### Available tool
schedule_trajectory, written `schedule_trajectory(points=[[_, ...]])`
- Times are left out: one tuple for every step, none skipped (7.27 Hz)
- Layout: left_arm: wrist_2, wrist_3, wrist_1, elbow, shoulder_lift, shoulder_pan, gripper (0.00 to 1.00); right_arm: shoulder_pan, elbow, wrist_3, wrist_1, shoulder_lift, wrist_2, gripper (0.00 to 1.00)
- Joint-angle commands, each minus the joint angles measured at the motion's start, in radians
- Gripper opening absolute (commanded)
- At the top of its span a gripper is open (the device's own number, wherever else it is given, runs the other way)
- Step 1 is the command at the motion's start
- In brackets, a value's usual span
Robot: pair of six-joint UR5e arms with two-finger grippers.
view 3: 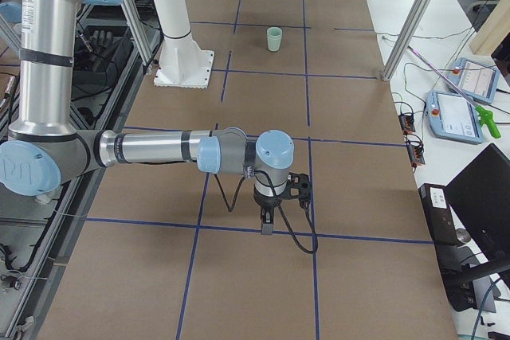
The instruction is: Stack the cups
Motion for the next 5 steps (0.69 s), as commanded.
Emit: schedule_trajectory(points=[[-0.006,0.418,0.0,0.091,0.139,-0.244,1.0,0.0,0.0,0.0,0.0,0.0,0.0,1.0],[-0.008,0.52,-0.002,0.15,0.187,-0.348,1.0,-0.001,0.0,0.0,0.0,0.0,0.0,1.0],[-0.003,0.568,-0.003,0.192,0.198,-0.417,1.0,-0.001,0.0,0.0,0.0,-0.002,0.0,1.0],[-0.003,0.581,-0.002,0.189,0.225,-0.424,1.0,0.0,0.0,0.0,0.0,0.0,0.0,1.0],[-0.005,0.574,0.0,0.185,0.224,-0.423,1.0,-0.001,0.0,0.0,0.0,0.0,0.0,1.0]])
